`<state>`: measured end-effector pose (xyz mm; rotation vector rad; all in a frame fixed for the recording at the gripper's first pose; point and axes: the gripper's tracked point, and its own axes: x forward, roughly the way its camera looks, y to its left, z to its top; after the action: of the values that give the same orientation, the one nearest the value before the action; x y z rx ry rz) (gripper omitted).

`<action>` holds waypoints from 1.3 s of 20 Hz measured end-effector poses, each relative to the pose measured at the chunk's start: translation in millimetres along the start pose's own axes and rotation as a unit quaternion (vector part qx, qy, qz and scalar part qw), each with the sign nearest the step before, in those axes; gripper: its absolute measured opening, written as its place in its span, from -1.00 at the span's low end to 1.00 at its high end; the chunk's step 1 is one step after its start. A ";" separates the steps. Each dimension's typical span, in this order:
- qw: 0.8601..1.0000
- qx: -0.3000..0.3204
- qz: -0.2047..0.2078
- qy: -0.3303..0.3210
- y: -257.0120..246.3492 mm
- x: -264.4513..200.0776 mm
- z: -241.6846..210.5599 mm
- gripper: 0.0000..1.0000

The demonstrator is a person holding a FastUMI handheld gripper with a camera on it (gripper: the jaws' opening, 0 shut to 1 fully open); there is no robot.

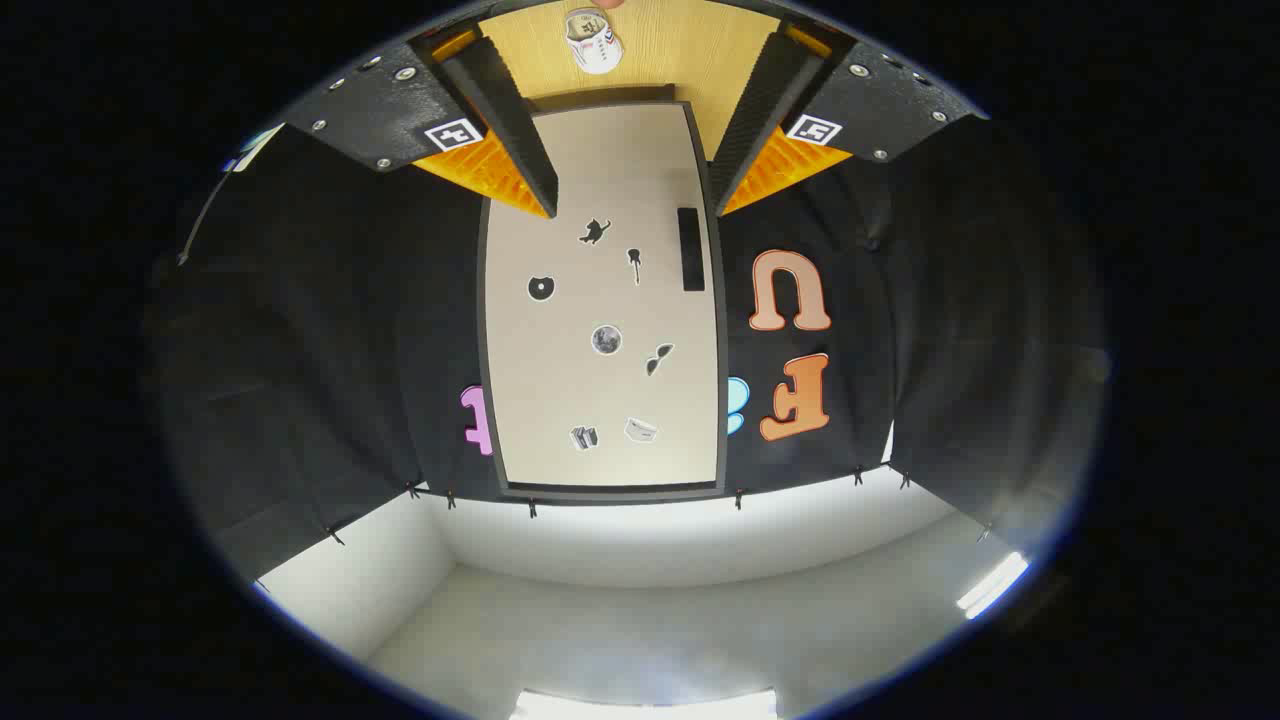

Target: Open the shoe cabinet door, grab the shoes and put them into the shoe cabinet, then close the shoe cabinet door.

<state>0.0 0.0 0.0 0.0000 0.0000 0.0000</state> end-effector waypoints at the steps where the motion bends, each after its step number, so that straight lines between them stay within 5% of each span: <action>1: 1.000 -0.001 -0.003 0.000 -2.3 -0.1 -1.5 0.89; 26: 1.000 -0.004 -0.008 0.007 -17.3 -3.1 -6.1 0.89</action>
<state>-3.1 -17.3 -6.1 -0.0073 0.0141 -0.0161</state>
